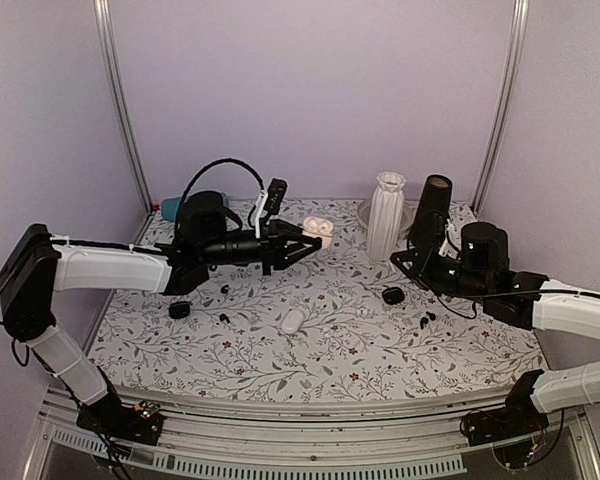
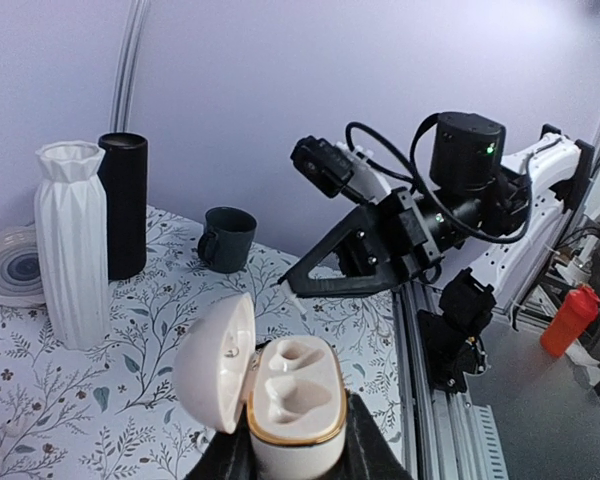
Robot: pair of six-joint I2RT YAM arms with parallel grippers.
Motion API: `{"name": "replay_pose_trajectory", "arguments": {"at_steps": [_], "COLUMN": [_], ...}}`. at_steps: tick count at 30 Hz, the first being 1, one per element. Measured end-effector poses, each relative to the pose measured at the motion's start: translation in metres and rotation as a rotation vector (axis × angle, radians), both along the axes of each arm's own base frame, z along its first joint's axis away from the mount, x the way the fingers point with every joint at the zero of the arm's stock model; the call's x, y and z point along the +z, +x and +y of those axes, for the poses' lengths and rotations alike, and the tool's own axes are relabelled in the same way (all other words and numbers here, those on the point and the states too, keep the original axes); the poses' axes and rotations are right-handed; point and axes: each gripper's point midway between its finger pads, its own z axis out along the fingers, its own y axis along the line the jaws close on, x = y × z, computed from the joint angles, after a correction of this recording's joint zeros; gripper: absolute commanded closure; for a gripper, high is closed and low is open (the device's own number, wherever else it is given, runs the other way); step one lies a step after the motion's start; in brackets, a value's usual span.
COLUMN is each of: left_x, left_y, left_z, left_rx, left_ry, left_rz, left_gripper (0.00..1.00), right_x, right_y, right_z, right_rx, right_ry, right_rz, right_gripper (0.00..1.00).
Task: Insert the wireless bluetooth earbuds into the charging case
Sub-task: Insert the right earbud into the right side groove of the charging case.
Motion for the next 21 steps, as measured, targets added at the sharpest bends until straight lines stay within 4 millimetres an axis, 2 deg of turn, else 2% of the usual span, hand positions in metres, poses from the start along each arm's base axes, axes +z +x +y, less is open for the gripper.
{"name": "replay_pose_trajectory", "arguments": {"at_steps": [9,17,21], "left_x": [-0.010,-0.013,-0.010], "left_y": [0.002,-0.011,-0.017], "left_z": [-0.005,-0.008,-0.010], "left_rx": [0.006,-0.081,-0.126], "left_ry": [0.007,0.014,0.012], "left_rz": [0.026,0.037,0.032], "left_gripper": [1.00,1.00,1.00], "right_x": [0.061,0.099,0.109], "right_y": [-0.003,-0.016,-0.022], "right_z": [0.025,0.044,0.053], "right_rx": [0.134,0.279,0.346], "right_ry": [0.111,0.153,0.163], "right_rz": [-0.164,-0.278,-0.314], "right_gripper": [0.96,0.96,0.96]}}
